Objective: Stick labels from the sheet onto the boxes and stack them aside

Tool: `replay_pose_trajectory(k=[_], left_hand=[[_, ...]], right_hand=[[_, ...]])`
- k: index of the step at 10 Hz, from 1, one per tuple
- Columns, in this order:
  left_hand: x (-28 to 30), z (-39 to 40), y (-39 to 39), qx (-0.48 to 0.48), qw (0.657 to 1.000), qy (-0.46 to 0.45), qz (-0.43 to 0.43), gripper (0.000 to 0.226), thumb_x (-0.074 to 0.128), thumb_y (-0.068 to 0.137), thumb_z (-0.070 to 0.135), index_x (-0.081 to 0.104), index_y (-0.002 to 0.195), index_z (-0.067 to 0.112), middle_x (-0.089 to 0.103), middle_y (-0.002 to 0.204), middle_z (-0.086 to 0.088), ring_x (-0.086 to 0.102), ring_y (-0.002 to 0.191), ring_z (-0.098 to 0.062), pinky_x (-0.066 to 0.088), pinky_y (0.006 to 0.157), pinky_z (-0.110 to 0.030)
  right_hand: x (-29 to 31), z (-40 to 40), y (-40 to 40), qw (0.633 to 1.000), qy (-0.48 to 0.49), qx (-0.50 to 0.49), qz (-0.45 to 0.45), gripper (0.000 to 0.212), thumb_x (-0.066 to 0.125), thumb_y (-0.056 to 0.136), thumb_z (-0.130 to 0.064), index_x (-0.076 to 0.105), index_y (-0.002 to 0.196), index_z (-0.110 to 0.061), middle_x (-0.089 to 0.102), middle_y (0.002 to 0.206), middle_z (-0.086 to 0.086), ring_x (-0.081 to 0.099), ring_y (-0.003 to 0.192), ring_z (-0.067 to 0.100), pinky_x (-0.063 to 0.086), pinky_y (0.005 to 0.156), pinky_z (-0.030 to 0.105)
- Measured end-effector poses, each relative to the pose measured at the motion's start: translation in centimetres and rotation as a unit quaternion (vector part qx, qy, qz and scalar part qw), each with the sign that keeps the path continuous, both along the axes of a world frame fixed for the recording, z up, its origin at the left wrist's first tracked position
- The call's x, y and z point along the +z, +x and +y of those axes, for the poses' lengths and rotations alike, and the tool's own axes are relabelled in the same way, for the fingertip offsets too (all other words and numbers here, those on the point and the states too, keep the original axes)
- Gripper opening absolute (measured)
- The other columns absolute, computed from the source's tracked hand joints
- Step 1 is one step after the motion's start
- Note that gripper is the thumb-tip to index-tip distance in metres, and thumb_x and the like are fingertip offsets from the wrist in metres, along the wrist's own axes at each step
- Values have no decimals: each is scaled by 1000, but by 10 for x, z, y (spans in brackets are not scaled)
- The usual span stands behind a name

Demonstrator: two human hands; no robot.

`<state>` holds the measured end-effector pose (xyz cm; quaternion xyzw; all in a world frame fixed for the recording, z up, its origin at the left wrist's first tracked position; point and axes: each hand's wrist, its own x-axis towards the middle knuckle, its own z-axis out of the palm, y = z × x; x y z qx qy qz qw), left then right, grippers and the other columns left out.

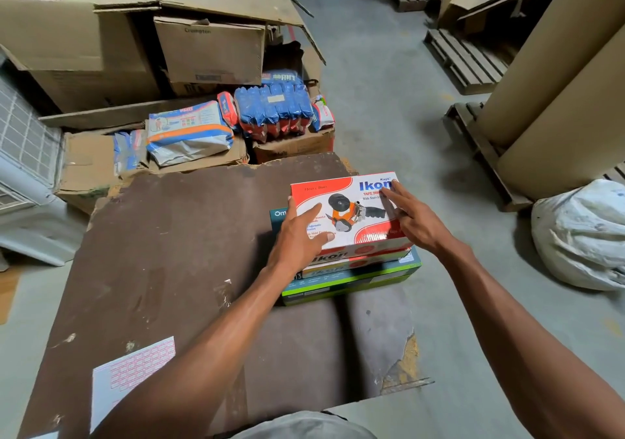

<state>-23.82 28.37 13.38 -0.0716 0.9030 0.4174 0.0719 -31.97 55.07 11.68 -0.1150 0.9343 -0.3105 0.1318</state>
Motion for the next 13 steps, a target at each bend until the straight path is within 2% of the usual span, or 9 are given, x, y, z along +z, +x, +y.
replay_pose_trajectory(k=[2,4,6,8,9,10,11,12,13], left_hand=[[-11,7,-2,1,1000,9,9,72,80,87,29,47,151,28,9,170,0,45,140,-23,49,108,-41],[-15,5,-2,7,1000,2,5,72,79,88,32,45,152,29,8,170,-2,42,143,-23,46,111,-42],[-20,2,0,7,1000,8,2,72,78,88,34,45,152,32,8,171,0,42,143,-24,50,107,-45],[-22,2,1,8,1000,7,-3,74,74,91,38,38,155,38,1,171,2,36,147,-24,51,106,-46],[-22,4,2,-2,1000,-16,-11,72,68,95,42,31,157,39,-4,171,4,35,148,-24,51,102,-40],[-22,4,2,-10,999,-31,-15,68,61,98,46,28,158,42,-9,171,5,37,147,-24,52,100,-39],[-28,2,2,-21,999,-33,-21,66,56,100,48,25,158,44,-14,170,6,39,146,-24,56,100,-41],[-24,1,3,-23,999,-35,-26,72,54,98,55,17,159,46,-20,169,6,33,149,-28,51,104,-52],[-23,3,5,-30,998,-42,-36,83,53,96,62,1,159,48,-27,167,3,19,155,-33,42,111,-61]], right_hand=[[-1,6,4,1000,0,-16,-6,63,33,101,-1,39,156,-31,13,169,-13,32,150,28,54,100,52],[5,1,3,1000,-8,-16,-1,57,33,105,-4,40,156,-28,14,170,-11,35,148,30,58,95,50],[0,0,4,1000,-10,-17,-6,60,36,103,-3,40,155,-31,13,169,-14,38,146,30,59,94,51],[0,2,6,1000,-8,-8,16,63,35,102,-3,38,156,-34,14,169,-14,36,148,28,55,100,52],[-4,3,9,1000,0,-4,28,62,37,104,-7,30,158,-37,11,170,-12,34,149,27,50,107,50],[-6,2,11,1000,10,-7,17,55,37,109,-18,27,159,-37,6,171,-12,33,150,29,54,102,52],[-6,0,12,1000,11,-9,20,50,33,109,-45,29,159,-38,6,171,-12,30,151,27,51,105,53],[-1,-7,14,999,7,-38,17,61,26,102,-65,25,159,-43,3,171,-11,28,152,30,41,111,58],[-7,-13,16,996,55,-52,40,63,26,101,-70,19,159,-47,-5,171,-9,11,155,40,18,118,68]])
